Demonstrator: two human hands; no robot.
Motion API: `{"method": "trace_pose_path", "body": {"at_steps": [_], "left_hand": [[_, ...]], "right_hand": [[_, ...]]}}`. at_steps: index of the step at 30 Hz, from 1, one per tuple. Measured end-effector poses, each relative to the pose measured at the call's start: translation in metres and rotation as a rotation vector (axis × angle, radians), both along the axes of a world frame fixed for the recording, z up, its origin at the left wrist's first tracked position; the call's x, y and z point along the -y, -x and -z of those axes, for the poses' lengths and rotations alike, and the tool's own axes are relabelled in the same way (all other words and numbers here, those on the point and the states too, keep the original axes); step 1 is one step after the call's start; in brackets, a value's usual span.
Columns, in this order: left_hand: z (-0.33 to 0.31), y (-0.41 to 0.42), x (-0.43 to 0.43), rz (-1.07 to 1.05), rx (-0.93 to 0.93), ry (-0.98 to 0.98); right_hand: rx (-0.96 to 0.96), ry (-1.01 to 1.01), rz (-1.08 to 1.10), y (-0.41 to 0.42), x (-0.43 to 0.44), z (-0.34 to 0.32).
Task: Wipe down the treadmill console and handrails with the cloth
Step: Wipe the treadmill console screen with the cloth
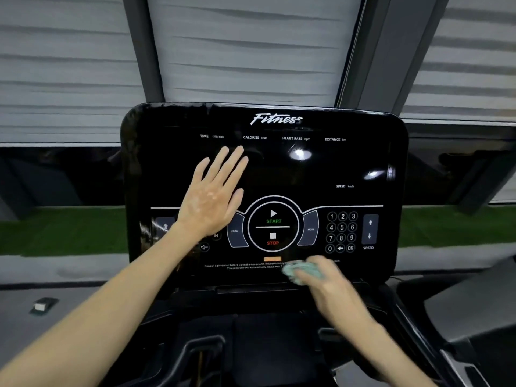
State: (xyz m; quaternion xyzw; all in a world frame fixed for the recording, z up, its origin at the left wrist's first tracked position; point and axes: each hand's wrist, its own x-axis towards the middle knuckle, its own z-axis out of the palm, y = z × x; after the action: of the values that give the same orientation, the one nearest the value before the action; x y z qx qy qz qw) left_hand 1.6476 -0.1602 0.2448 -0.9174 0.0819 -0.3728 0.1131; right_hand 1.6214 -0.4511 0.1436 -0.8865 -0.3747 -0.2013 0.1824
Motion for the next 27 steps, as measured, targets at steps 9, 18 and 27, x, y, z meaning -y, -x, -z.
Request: {"method": "trace_pose_path", "body": {"at_steps": [9,18,27], "left_hand": [[0.002,0.002,0.003,-0.026,0.014,0.001],[-0.001,0.003,0.005,0.012,-0.003,0.015],[-0.002,0.003,-0.001,0.041,-0.002,-0.004]], "right_hand": [[-0.107,-0.112,0.157,0.005,0.007,-0.005],[-0.231,-0.191,-0.247,0.056,-0.140,-0.008],[-0.298,-0.084,-0.394,0.072,-0.151,-0.004]]}}
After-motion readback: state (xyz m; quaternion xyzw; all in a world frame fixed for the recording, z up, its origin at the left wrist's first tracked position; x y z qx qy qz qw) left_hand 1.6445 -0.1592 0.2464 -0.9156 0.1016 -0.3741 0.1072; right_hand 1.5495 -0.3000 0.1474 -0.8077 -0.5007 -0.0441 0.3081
